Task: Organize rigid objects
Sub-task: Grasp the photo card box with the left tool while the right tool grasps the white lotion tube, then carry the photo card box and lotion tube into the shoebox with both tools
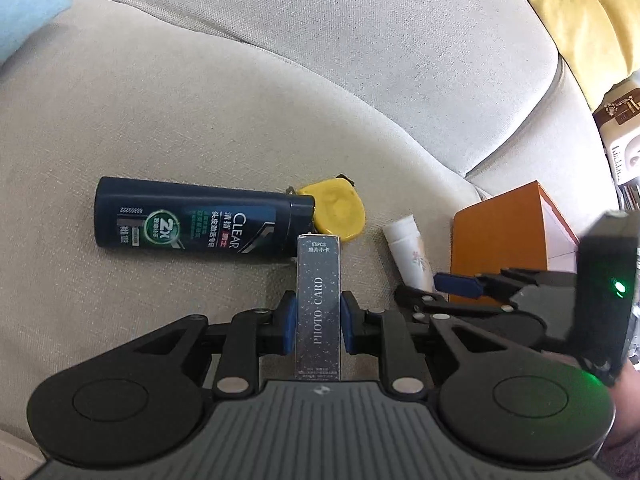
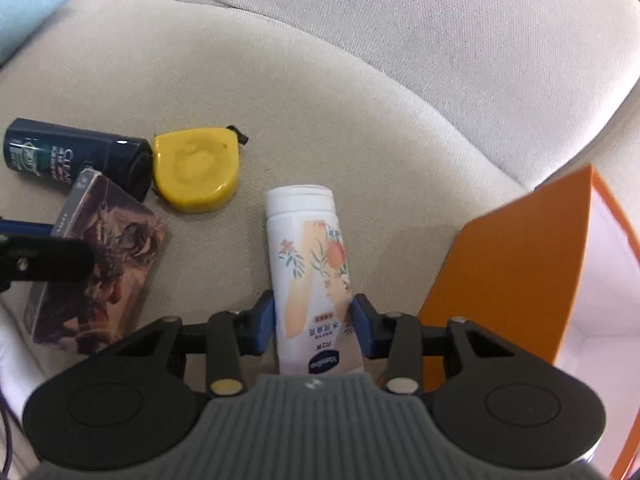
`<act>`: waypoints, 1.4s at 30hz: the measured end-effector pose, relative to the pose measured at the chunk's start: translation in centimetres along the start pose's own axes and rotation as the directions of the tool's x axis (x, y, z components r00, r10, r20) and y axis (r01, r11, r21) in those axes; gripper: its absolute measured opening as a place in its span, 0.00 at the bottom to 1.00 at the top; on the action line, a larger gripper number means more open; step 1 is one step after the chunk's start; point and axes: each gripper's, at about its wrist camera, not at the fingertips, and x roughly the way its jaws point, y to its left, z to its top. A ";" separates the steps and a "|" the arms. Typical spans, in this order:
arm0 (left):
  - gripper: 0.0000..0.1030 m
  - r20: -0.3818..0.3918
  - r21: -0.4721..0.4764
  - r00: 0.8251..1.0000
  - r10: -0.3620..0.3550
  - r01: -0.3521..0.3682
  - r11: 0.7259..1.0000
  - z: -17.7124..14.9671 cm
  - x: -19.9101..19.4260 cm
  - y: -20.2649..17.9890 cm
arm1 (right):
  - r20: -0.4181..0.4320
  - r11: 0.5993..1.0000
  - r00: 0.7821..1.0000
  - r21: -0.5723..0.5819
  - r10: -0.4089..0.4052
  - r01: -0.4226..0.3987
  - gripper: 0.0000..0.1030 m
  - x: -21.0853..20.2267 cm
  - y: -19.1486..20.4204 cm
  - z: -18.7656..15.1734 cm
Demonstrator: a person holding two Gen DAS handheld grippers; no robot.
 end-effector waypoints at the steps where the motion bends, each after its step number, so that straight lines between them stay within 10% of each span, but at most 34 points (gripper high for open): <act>1: 0.24 0.002 0.003 1.000 0.003 -0.003 1.000 -0.1 -0.2 0.1 | 0.005 1.000 1.000 0.003 0.009 -0.009 0.38 -0.3 0.1 -0.2; 5: 0.24 0.002 0.002 1.000 0.012 -0.012 1.000 -0.3 -0.2 0.0 | 0.048 0.998 0.997 0.021 0.066 -0.067 0.20 -2.5 0.8 -1.1; 13: 0.24 -0.005 0.019 1.000 0.028 -0.028 0.999 -0.8 -0.3 0.0 | 0.079 0.942 0.955 0.158 0.287 -0.296 0.19 -4.6 1.6 -3.5; 26: 0.24 0.042 0.048 0.999 0.034 -0.036 0.998 -1.4 -0.7 -1.0 | 0.104 0.932 0.957 0.218 0.271 -0.288 0.15 -2.9 2.4 -5.1; 42: 0.24 0.144 0.134 0.968 -0.207 0.189 0.973 -1.3 -8.8 -9.7 | 0.354 0.863 0.893 0.317 0.277 -0.394 0.15 -13.4 -4.8 -8.9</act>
